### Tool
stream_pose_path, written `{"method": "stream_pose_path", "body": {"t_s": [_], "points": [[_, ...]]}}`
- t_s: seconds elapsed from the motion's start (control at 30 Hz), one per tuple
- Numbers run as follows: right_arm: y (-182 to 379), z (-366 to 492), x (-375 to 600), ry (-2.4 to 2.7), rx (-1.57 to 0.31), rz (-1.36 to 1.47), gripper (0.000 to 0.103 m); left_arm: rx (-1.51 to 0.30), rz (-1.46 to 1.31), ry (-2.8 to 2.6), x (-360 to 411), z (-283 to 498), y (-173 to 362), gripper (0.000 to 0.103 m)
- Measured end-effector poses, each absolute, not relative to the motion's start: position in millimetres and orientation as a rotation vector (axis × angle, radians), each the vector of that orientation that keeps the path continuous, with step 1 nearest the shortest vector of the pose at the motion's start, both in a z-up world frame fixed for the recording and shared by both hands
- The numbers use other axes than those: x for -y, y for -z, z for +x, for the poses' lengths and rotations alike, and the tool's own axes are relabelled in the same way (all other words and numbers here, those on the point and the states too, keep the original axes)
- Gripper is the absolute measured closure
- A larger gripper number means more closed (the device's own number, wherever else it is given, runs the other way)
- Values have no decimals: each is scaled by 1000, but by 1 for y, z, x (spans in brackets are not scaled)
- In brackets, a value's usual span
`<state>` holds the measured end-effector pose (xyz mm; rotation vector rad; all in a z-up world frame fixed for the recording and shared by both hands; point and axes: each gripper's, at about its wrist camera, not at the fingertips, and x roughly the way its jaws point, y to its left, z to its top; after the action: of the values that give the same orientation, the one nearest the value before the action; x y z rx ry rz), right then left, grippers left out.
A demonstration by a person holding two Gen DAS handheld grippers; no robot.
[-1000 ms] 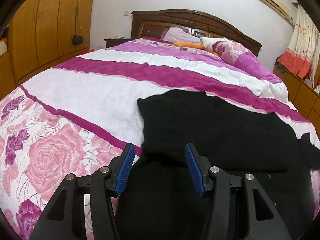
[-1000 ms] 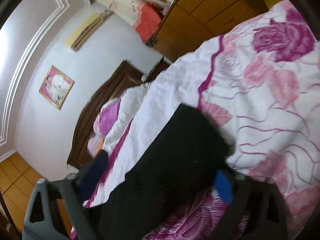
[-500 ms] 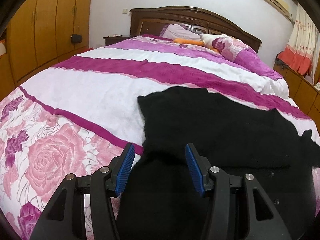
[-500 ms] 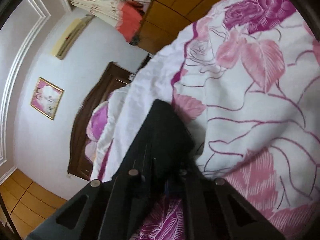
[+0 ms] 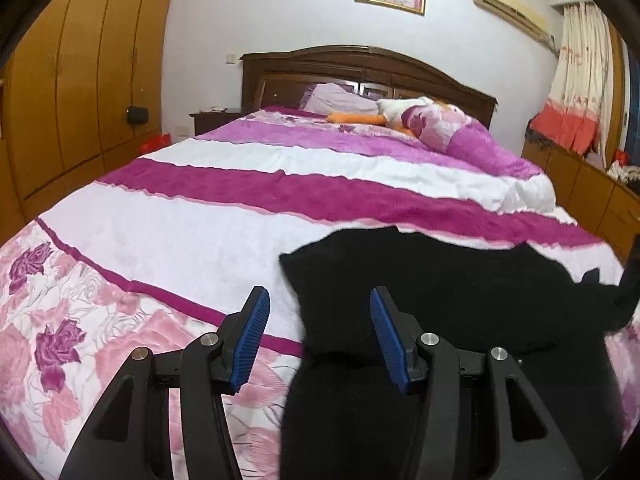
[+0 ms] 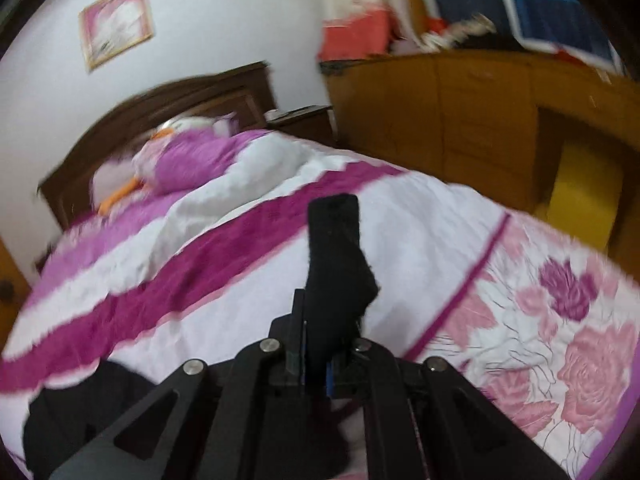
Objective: Fold small clothes
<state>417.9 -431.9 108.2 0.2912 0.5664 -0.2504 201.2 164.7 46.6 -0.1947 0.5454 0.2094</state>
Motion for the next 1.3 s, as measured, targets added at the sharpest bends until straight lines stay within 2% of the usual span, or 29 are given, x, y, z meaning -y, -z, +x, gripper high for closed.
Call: {"method": "stream_pose_path", "body": {"t_s": [0.2,0.33,0.47,0.93,1.3], "points": [[-145,414,323,127,-547,102,97,-544,-260,-231,-200,190,-50,68],[-152,412,269,76,-536,62,97,-598,-279,-252,-212,191,-42,68],[-154,408,224,48,-524,16,97,-577,-289,-237,-217,186,-47,68],[-142,396,160,-29,-528,-96,97,-605,-303,-252,-224,191,-44,68],[-119,387,104,-135,-522,-39,97,-623,-303,-244,-220,195,-42,68]]}}
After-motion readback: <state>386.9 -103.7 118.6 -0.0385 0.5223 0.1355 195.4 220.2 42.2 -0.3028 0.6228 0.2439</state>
